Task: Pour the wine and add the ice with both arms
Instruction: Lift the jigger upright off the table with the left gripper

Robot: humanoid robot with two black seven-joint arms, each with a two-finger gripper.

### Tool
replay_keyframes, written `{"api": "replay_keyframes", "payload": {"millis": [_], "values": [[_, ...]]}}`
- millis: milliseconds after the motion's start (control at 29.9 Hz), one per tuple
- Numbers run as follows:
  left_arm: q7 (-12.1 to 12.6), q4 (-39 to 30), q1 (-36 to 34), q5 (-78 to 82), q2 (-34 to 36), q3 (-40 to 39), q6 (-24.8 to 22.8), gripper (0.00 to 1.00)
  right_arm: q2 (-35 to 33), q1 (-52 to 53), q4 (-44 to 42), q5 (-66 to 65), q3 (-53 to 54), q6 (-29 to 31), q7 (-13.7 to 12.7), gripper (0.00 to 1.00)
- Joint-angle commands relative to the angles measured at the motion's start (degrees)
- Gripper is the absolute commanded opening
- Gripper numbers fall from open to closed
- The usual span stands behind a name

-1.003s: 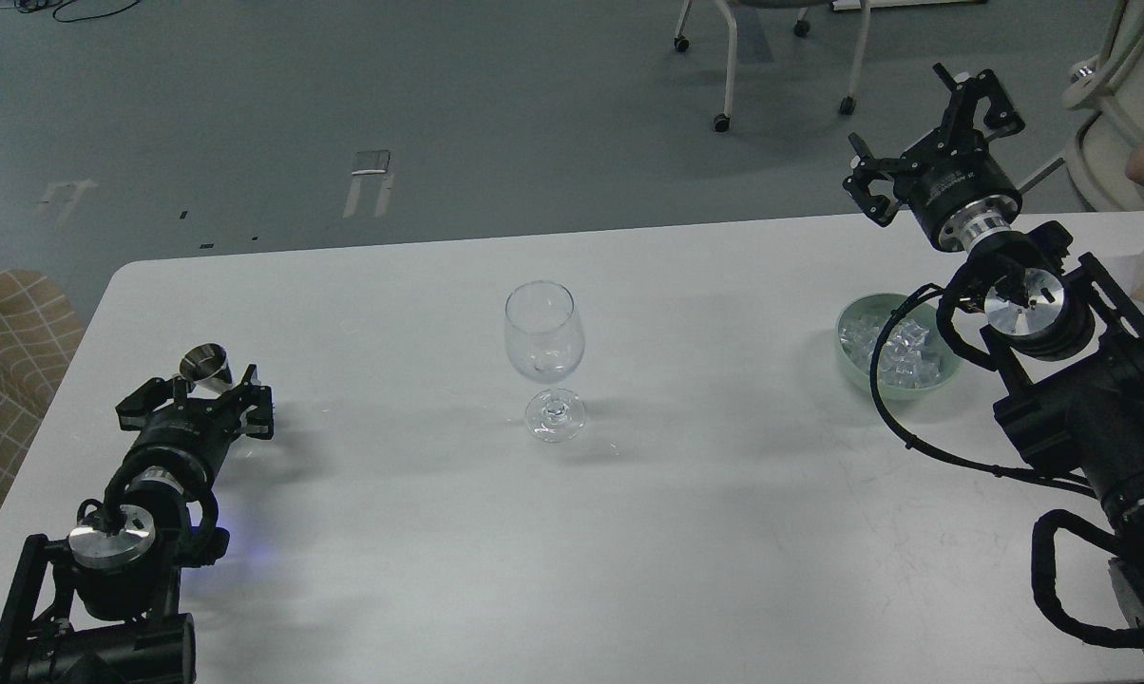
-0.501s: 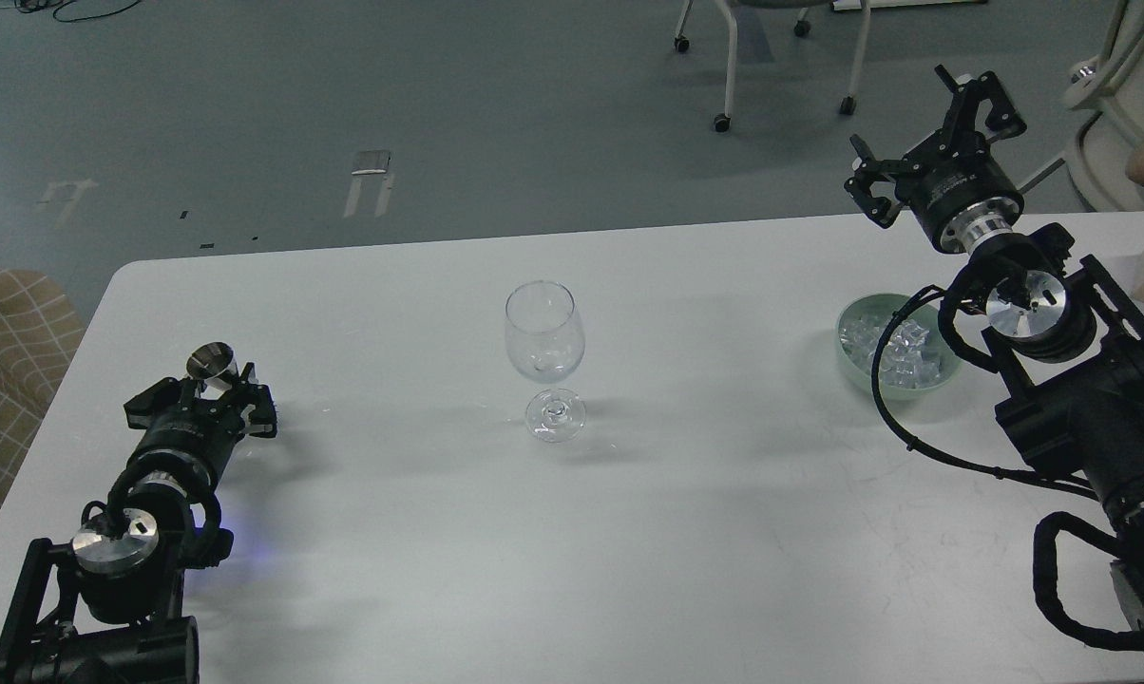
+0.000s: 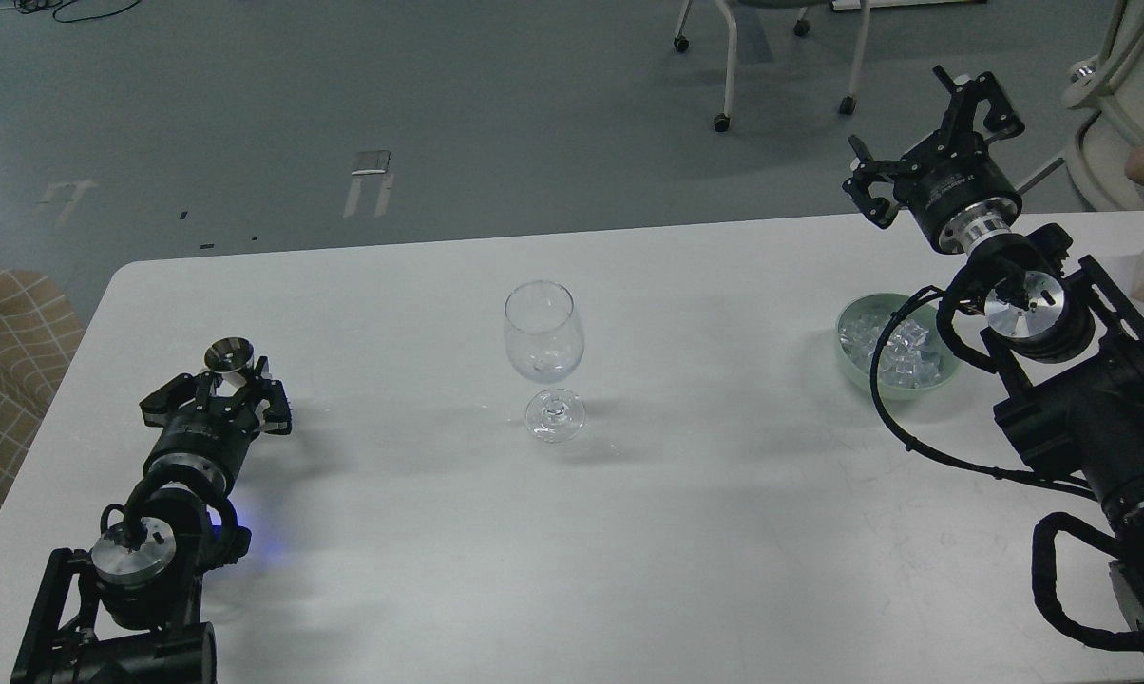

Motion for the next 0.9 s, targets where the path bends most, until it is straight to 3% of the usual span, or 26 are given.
{"api": "replay_keyframes", "payload": {"millis": [0,468,702,869], "values": [[0.0,0.07,0.31,0.0,-0.02,-0.05,-1.64,0.36,-0.1,-0.02,0.0,-0.02,0.0,0.01,0.0,1.0],[0.17,-1.33,1.72,-1.5,-0.2,-0.05,-4.54,0.33,-0.19,-0.19,0.0,0.07,0.0,0.01,0.0,1.0],[0.52,-6.76,3.82,-2.2,-0.2,-0.05,-6.65,0.2,-0.19,-0.19,0.35,-0.02,0.0,0.01,0.0,1.0],[0.61,-10.03,5.32,-2.29,-0.37,0.21,-8.15,0.17,-0.19,-0.37,0.35,-0.02,0.09,0.01,0.0,1.0]]}}
